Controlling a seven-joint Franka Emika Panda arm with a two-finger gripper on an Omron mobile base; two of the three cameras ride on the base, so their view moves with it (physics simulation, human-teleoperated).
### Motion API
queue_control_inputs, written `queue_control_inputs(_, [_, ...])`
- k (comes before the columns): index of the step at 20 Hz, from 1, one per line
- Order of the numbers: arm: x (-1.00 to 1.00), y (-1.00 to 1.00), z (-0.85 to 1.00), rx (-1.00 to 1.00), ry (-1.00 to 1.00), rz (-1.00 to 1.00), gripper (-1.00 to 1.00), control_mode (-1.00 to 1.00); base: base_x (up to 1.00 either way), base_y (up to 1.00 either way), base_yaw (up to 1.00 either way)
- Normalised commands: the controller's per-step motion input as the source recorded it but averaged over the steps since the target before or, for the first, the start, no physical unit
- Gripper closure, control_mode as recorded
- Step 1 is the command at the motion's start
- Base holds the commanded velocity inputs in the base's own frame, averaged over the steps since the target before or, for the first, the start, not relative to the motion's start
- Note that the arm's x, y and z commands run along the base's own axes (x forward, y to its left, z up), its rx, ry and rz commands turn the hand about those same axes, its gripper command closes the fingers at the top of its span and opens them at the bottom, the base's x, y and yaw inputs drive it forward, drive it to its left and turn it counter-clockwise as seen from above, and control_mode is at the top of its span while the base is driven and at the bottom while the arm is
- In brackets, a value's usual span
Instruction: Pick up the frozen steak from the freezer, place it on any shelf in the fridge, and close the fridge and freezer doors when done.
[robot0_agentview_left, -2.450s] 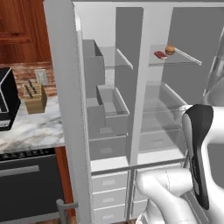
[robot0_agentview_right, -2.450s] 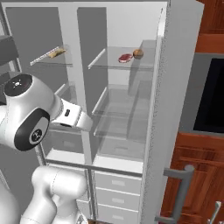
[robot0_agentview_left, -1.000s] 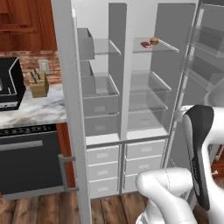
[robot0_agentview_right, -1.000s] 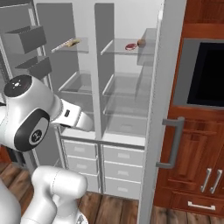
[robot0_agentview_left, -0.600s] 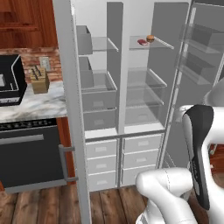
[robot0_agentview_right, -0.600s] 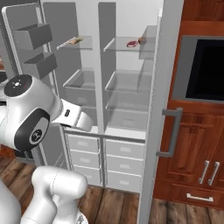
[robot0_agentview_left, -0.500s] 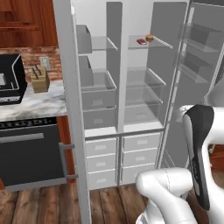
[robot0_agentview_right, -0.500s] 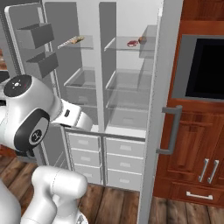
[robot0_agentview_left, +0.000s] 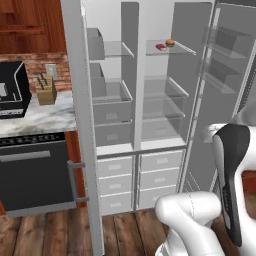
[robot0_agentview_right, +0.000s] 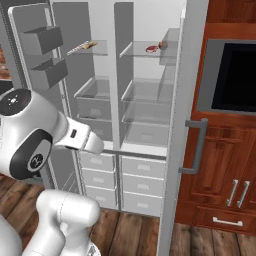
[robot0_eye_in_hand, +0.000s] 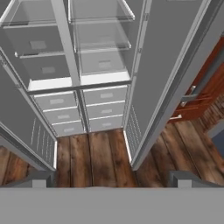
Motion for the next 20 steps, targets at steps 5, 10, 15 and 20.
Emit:
queue_control_inputs(5, [-0.32,0.01,0.00,0.00,0.00,0.00,-1.00,-1.00,0.00,0.00,0.00])
queue_control_inputs(10, [-0.58,0.34,0.01,0.00,-0.07,0.00,-1.00,-1.00,0.00,0.00,0.00])
queue_control_inputs(15, [-0.48,0.95,0.01,0.00,-0.17,0.00,-1.00,-1.00,0.00,0.00,0.00])
queue_control_inputs(20, [-0.02,1.00,0.00,0.00,-0.26,0.00,-1.00,-1.00,0.00,0.00,0.00])
